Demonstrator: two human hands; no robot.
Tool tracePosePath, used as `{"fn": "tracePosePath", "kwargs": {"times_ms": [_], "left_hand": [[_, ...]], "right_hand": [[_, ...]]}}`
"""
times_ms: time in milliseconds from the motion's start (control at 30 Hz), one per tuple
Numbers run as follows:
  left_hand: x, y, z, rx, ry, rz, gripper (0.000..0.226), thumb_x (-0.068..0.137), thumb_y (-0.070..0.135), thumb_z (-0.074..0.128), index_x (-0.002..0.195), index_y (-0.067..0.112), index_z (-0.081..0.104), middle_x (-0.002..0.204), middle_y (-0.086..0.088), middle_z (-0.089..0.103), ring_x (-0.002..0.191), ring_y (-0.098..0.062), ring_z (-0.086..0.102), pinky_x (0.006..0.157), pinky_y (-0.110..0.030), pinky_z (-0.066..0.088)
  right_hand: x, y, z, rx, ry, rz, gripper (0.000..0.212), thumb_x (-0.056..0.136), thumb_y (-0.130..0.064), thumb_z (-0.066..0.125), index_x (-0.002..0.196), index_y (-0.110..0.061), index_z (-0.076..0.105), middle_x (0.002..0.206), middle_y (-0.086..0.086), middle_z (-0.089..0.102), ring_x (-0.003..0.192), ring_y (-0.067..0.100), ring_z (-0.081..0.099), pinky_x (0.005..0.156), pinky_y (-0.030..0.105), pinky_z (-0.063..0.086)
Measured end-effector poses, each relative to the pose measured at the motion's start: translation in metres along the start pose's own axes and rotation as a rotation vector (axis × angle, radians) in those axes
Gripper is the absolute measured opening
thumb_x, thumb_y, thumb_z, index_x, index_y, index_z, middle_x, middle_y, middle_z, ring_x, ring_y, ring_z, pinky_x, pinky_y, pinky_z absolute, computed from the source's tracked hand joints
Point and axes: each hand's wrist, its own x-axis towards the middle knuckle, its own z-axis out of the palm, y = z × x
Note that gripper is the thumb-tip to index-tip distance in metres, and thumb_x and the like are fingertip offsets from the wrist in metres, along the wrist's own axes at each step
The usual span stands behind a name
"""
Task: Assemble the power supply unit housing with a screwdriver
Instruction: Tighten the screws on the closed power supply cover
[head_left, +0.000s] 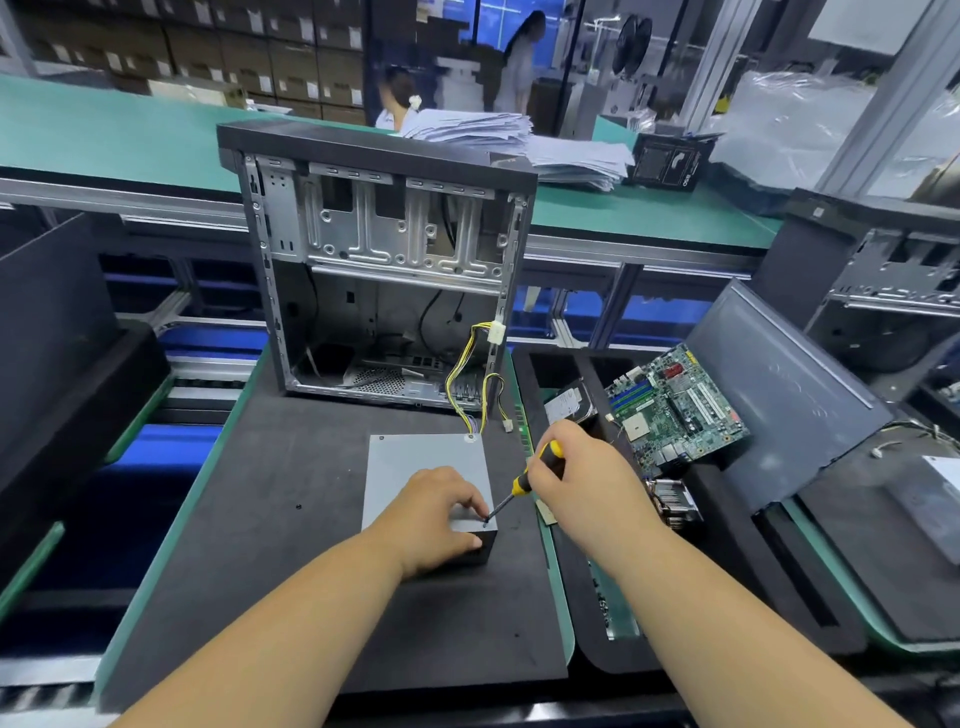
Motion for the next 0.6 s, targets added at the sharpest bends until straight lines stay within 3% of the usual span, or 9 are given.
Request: {"fn": "tracePosePath", "kwargs": {"times_ms": [167,367,500,600], "left_hand": [[0.008,-0.001,0.002,-0.065,0.015,-0.009,0.016,0.073,0.026,0.080,0.084,0.033,0.070,0.096,0.008,0.059,0.097,-0.014,0.051,0.090,-0.027,0.044],[0.009,-0.003,0.008,-0.020,0.031,-0.020,0.019,0.067,0.033,0.080,0.080,0.036,0.066,0.087,0.015,0.051,0.090,-0.009,0.045,0.087,-0.024,0.041],[0.011,-0.003,0.007,-0.029,0.024,-0.020,0.018,0.069,0.036,0.080,0.077,0.037,0.064,0.090,0.014,0.053,0.092,-0.010,0.045,0.088,-0.024,0.040],[0.011,-0.003,0.006,-0.059,0.015,-0.025,0.017,0.074,0.034,0.078,0.073,0.040,0.062,0.095,0.010,0.057,0.099,-0.013,0.047,0.092,-0.027,0.041]], "right_hand": [[0.007,-0.003,-0.002,-0.060,-0.046,-0.011,0.011,0.091,-0.034,0.056,0.089,-0.025,0.050,0.080,-0.005,0.069,0.068,0.018,0.057,0.062,0.036,0.051],[0.011,-0.010,-0.007,-0.114,-0.162,-0.122,0.010,0.093,-0.030,0.054,0.091,-0.027,0.044,0.086,-0.004,0.068,0.079,0.018,0.059,0.070,0.037,0.051],[0.016,-0.027,-0.018,-0.214,-0.306,-0.279,0.011,0.092,-0.019,0.053,0.092,-0.027,0.045,0.089,-0.003,0.058,0.082,0.019,0.053,0.073,0.038,0.048],[0.023,-0.037,-0.024,-0.386,-0.346,-0.325,0.008,0.094,-0.025,0.057,0.095,-0.025,0.048,0.094,-0.003,0.059,0.088,0.021,0.054,0.072,0.035,0.046]]}}
